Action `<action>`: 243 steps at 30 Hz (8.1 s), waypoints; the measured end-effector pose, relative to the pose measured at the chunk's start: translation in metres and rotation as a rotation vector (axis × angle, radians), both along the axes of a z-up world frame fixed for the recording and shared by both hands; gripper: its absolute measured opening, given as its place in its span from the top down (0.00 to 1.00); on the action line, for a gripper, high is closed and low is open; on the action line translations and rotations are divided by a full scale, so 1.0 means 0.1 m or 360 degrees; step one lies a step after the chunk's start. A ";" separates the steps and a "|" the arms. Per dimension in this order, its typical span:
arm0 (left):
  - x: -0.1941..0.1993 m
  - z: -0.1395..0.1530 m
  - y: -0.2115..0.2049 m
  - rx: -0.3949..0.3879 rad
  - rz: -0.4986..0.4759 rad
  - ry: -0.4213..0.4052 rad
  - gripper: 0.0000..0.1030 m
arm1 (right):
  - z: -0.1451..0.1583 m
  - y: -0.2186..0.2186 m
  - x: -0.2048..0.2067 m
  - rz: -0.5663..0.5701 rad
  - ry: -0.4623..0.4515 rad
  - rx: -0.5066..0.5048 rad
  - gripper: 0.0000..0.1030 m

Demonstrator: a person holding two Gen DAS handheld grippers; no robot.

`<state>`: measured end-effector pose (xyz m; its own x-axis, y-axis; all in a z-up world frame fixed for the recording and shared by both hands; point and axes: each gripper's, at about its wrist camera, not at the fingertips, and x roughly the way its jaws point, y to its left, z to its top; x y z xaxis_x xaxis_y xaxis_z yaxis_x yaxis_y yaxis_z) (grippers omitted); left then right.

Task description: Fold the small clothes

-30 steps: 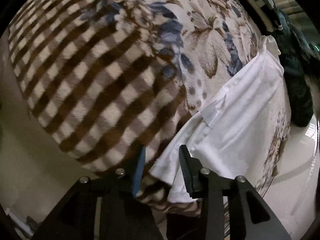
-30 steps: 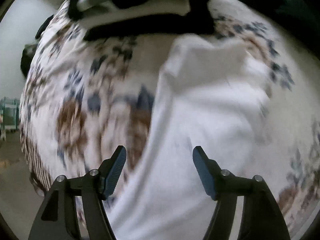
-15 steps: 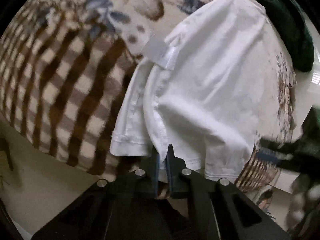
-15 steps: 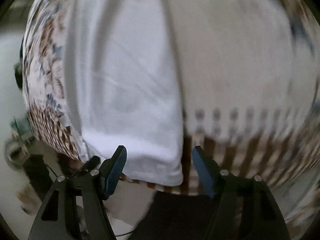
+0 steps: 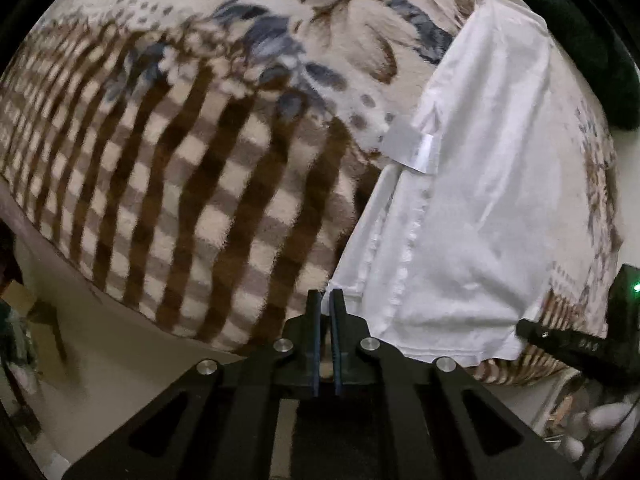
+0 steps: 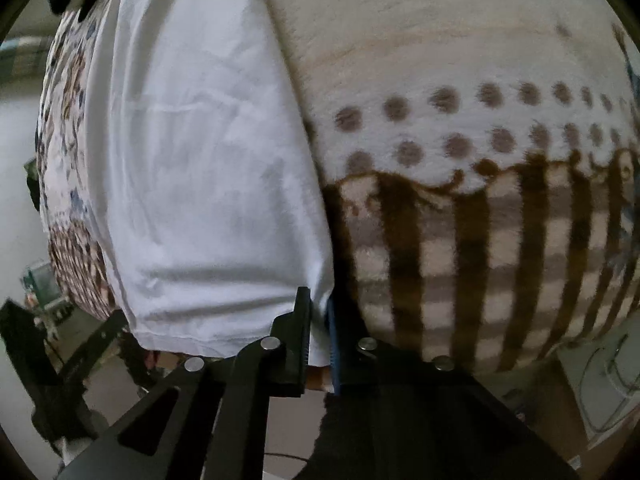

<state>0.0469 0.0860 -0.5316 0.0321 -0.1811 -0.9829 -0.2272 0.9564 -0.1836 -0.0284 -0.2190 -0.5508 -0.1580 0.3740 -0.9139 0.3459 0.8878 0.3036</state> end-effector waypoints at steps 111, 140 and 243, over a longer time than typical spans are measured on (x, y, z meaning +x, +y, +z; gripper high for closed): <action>2.15 0.58 -0.28 -0.0614 -0.0433 -0.0319 0.39 | 0.99 -0.05 2.61 0.0215 -0.0529 0.0160 0.51; 1.98 0.13 -0.54 -0.0223 -0.0666 -0.0069 0.39 | 0.31 -0.02 1.75 -0.0030 -0.0221 0.0021 0.75; 0.11 -0.06 -0.24 -0.0508 -0.0235 -0.0150 0.96 | -0.19 -0.01 -0.10 -0.0583 -0.0147 0.0391 0.96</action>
<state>0.0582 0.0617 -0.5371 0.0708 -0.4878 -0.8701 -0.0589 0.8687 -0.4919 -0.0387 -0.2203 -0.5700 0.1033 0.5977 -0.7951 0.5857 0.6095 0.5343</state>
